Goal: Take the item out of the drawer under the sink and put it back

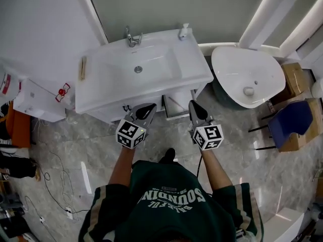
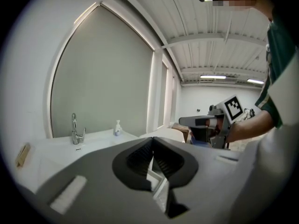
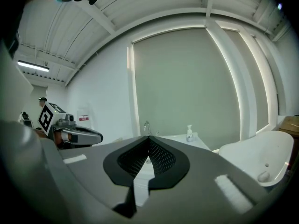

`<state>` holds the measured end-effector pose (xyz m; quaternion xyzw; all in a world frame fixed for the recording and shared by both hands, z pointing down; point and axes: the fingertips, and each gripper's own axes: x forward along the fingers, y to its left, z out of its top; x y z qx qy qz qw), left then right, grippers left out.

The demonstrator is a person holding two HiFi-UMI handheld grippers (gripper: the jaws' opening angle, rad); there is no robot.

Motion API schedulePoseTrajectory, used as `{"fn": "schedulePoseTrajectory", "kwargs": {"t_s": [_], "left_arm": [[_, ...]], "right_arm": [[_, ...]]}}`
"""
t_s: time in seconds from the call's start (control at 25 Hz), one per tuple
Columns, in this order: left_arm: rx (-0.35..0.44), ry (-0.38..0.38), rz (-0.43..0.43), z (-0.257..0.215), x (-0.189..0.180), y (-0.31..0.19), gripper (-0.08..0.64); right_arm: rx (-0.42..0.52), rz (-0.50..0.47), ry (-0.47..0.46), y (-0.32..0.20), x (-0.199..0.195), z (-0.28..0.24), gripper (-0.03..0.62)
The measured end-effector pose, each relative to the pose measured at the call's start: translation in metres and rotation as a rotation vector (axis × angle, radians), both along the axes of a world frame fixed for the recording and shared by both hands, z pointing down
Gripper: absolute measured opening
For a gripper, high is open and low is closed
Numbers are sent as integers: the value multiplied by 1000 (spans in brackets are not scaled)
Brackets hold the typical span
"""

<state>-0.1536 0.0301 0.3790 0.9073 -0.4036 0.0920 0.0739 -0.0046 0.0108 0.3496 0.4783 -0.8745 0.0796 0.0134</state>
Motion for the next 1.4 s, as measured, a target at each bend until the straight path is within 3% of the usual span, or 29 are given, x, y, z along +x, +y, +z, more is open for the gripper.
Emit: {"fn": "schedulePoseTrajectory", "kwargs": {"t_s": [0.36, 0.84, 1.4], "left_arm": [[-19, -16, -1, 6, 25, -32, 51], [-12, 6, 109, 8, 71, -69, 51], [-70, -38, 187, 39, 87, -76, 51]], "right_arm": [[-21, -20, -22, -32, 19, 11, 2], [-18, 23, 3, -42, 40, 15, 2], [-83, 88, -4, -35, 61, 44, 2]]}}
